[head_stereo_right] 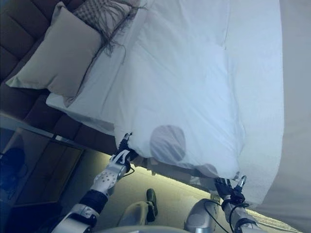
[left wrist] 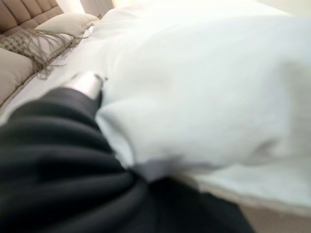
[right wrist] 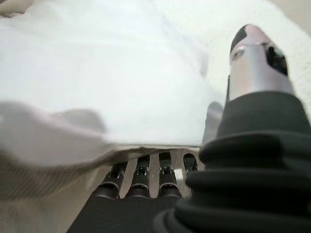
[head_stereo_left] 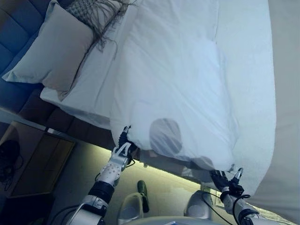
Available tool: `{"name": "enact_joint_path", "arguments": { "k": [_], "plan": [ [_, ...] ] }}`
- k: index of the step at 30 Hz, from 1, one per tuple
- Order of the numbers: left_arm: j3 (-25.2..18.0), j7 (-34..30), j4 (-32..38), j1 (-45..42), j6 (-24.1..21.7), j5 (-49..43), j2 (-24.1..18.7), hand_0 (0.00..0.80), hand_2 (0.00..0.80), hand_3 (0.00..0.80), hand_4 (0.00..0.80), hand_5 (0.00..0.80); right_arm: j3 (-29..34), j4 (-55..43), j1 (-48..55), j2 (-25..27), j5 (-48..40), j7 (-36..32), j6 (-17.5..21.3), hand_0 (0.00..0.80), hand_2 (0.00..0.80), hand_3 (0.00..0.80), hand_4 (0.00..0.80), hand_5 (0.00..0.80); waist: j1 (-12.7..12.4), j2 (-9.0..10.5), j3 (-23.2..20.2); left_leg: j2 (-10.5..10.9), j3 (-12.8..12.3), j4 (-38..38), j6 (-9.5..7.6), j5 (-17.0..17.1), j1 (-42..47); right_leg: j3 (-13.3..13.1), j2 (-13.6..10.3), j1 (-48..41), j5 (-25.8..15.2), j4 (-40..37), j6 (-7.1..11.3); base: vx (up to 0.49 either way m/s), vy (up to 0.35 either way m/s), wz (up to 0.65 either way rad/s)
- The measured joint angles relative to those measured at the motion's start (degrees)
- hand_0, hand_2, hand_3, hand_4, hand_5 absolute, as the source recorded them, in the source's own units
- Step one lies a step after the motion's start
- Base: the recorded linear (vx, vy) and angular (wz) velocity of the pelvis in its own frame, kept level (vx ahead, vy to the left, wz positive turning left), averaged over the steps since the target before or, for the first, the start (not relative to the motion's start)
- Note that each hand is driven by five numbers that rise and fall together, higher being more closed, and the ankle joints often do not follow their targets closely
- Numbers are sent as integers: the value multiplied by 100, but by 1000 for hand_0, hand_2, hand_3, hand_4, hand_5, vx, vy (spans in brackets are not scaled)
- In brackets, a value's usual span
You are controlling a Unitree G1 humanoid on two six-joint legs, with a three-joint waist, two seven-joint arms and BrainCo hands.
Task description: Make the bed neatly
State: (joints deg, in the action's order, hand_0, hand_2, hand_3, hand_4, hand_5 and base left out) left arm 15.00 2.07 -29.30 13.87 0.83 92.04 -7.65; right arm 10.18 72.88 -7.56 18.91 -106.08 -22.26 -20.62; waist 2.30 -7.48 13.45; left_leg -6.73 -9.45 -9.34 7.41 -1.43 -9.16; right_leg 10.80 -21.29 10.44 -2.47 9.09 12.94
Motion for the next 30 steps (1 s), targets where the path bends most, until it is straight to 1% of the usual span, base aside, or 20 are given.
{"name": "enact_joint_path", "arguments": {
  "k": [4, 6, 8, 11, 13, 16, 19, 21, 26, 30],
  "plan": [
    [7, -47, -42, 18, -121, -4, 79, 800, 800, 800, 800, 800, -185, -12, -22, 2, 99, -28, -10, 0, 0, 0, 0, 0, 4, 12, 64, 11, -8, -12, -1, -1, 34, -40, -7, 5, 7, 40, 3, -9, 61, -4],
    [16, -82, -43, 121, -230, -4, 121, 800, 800, 800, 800, 800, -213, -28, -154, 5, 232, -89, -9, 0, 0, 0, 0, 0, 6, 18, 214, 45, -1, -90, -12, -12, 12, -104, -59, 107, 70, 227, 14, -60, 103, -1],
    [89, -108, -45, 313, -334, 2, 154, 800, 800, 800, 800, 800, -206, -44, -337, 36, 388, -101, -3, 0, 0, 0, 0, 0, 14, 5, 401, 96, 21, -383, -51, -89, -199, -201, -182, 377, 224, 652, 22, -62, 111, 6],
    [106, -139, -45, 508, -418, 154, 173, 800, 800, 800, 800, 800, -206, -47, -593, 56, 546, -84, 0, 0, 0, 0, 0, 0, 27, -24, 631, 123, 28, -967, -89, -313, -530, -384, -305, 773, 444, 1269, 34, -53, 64, 2],
    [120, -177, -46, 601, -448, 224, 175, 800, 800, 800, 800, 800, -204, -51, -687, 94, 540, -84, 2, 0, 0, 0, 0, 0, 41, -35, 731, 118, 74, -1359, -103, -488, -743, -460, -382, 994, 629, 1654, 22, -45, 25, 7],
    [129, -255, -44, 699, -493, 301, 177, 800, 800, 800, 800, 800, -203, -97, -806, 224, 296, -89, 0, 0, 0, 0, 0, 0, 55, -72, 873, 103, 111, -1766, -105, -627, -1008, -568, -431, 1275, 796, 2084, -2, -63, 48, 5],
    [131, -290, 30, 750, -529, 339, 164, 800, 800, 800, 800, 800, -182, -246, -850, 333, 109, -89, 18, 0, 0, 0, 0, 0, 141, -101, 1004, 126, 177, -2029, -103, -682, -1218, -645, -499, 1503, 907, 2424, -3, -36, 63, 10],
    [175, -290, 161, 770, -552, 379, 136, 800, 800, 800, 800, 800, -180, -285, -890, 425, 120, -35, 47, 0, 0, 0, 0, 0, 140, -146, 1067, 132, 176, -2112, -101, -689, -1307, -703, -511, 1631, 938, 2548, -15, -38, 76, 0],
    [196, -222, 352, 835, -558, 378, 89, 800, 800, 800, 800, 800, -157, -278, -1071, 722, 138, 146, 169, 0, 0, 0, 0, 0, 143, -262, 1133, 187, 192, -2225, -114, -681, -1452, -732, -583, 1801, 971, 2725, -30, -10, 28, 4],
    [207, -141, 352, 884, -534, 378, 89, 800, 800, 800, 800, 800, -159, -286, -1363, 976, -8, 131, 180, 0, 0, 0, 0, 0, 140, -270, 1148, 230, 216, -2247, -135, -667, -1456, -734, -636, 1805, 975, 2788, -28, 16, 9, 6]
  ]
}}
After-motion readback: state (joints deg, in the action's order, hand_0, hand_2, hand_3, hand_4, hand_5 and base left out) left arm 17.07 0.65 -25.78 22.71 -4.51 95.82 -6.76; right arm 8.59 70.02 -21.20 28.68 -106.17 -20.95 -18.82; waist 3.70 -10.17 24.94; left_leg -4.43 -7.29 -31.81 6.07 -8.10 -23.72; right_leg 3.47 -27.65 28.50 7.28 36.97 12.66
